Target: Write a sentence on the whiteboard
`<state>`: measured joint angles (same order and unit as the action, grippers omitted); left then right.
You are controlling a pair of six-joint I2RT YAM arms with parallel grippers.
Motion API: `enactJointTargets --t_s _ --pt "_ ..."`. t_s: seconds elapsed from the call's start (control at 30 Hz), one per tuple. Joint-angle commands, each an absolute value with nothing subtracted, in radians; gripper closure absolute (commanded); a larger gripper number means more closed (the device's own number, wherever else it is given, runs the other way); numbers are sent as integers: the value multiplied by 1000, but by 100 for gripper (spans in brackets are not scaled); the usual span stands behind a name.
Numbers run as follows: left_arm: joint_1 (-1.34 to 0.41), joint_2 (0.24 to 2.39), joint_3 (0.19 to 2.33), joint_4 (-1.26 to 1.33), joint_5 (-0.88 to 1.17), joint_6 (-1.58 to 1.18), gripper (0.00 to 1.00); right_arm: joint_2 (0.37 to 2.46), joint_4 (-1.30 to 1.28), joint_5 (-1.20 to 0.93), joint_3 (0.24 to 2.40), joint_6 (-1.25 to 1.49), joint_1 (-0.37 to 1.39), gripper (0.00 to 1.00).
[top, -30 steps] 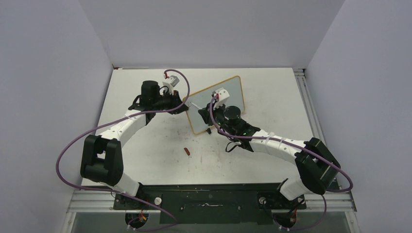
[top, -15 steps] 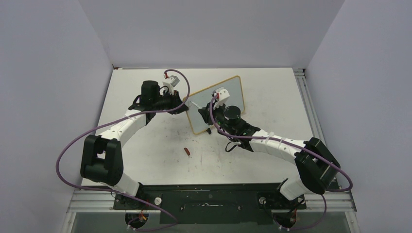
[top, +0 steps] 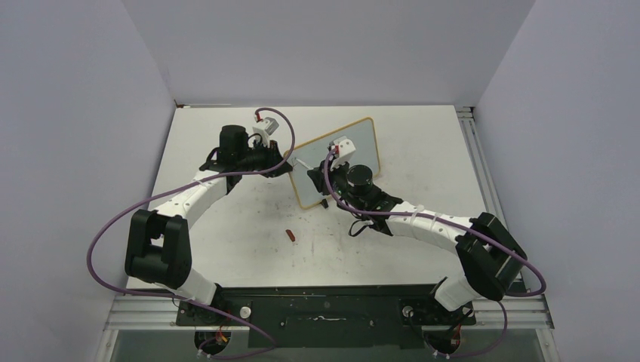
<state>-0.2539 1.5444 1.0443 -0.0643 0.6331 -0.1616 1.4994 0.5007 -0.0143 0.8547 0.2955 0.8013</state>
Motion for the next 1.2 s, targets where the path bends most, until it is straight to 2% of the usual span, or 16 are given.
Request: enactJointTargets --t_s 0.0,0.8,1.17 --pt "-271 1529 1066 -110 627 -143 100 1496 549 -3 849 296 803 95" --pt "-270 1522 1064 -112 624 -141 100 1438 535 31 735 335 805 95" --pt "-270 1516 1066 -116 618 -140 100 1398 507 8 772 318 808 95"
